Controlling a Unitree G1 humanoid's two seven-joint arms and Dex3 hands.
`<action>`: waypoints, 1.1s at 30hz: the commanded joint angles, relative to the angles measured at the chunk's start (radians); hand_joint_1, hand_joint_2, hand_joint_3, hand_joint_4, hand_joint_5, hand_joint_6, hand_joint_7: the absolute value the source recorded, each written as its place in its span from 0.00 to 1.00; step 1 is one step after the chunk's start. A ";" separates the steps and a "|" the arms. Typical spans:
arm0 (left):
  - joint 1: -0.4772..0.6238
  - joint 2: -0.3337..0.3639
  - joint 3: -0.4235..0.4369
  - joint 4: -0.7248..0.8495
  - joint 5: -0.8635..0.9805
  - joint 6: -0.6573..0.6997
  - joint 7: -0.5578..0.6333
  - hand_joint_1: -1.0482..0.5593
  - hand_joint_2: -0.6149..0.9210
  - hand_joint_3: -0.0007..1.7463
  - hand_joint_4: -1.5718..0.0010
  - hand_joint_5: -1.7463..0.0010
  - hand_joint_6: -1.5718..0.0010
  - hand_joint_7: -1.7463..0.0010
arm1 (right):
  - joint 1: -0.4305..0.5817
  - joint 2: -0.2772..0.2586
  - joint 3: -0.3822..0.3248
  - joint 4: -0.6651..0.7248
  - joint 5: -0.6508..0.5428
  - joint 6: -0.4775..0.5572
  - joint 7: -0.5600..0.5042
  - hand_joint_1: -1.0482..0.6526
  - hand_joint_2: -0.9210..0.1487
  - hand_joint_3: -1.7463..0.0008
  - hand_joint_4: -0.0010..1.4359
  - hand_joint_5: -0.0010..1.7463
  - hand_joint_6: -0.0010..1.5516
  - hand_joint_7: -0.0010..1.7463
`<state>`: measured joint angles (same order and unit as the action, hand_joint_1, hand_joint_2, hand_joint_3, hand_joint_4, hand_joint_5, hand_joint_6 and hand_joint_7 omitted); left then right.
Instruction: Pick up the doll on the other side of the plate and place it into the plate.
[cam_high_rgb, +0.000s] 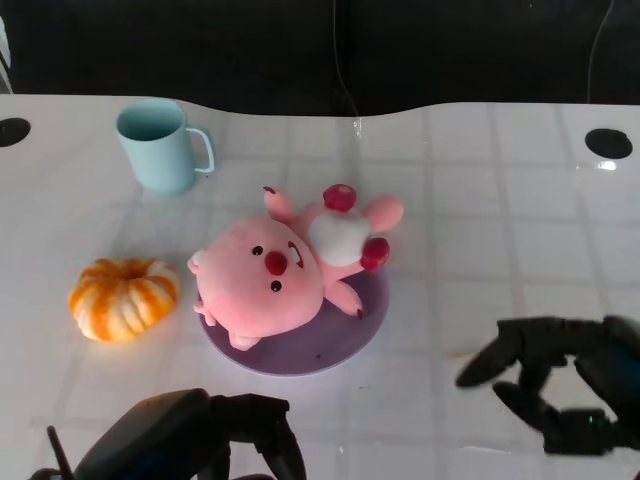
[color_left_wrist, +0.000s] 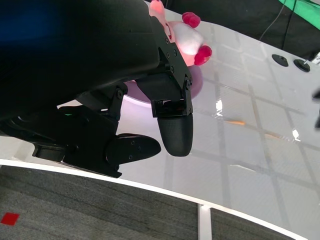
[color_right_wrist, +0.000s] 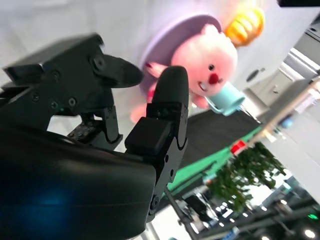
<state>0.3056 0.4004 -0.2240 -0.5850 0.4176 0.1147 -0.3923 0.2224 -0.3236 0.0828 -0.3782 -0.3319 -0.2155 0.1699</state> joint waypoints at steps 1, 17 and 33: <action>0.006 0.021 0.015 0.014 -0.001 -0.022 0.004 0.56 0.96 0.26 0.55 0.07 0.53 0.42 | 0.016 -0.017 -0.021 0.006 0.006 0.003 0.006 0.69 0.57 0.19 0.66 0.95 0.60 0.68; 0.016 0.028 0.033 -0.002 -0.005 -0.022 -0.004 0.55 0.98 0.23 0.56 0.08 0.54 0.41 | 0.005 -0.025 0.012 -0.007 -0.102 0.123 0.052 0.60 0.58 0.23 0.66 1.00 0.50 0.93; 0.012 0.036 0.051 0.017 -0.016 -0.040 -0.009 0.55 0.99 0.22 0.56 0.05 0.54 0.41 | -0.024 -0.026 0.054 -0.041 -0.163 0.231 0.095 0.59 0.55 0.27 0.60 1.00 0.50 0.86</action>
<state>0.3237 0.4213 -0.1854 -0.5708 0.4083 0.0752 -0.3929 0.2048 -0.3366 0.1376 -0.4086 -0.5005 0.0082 0.2583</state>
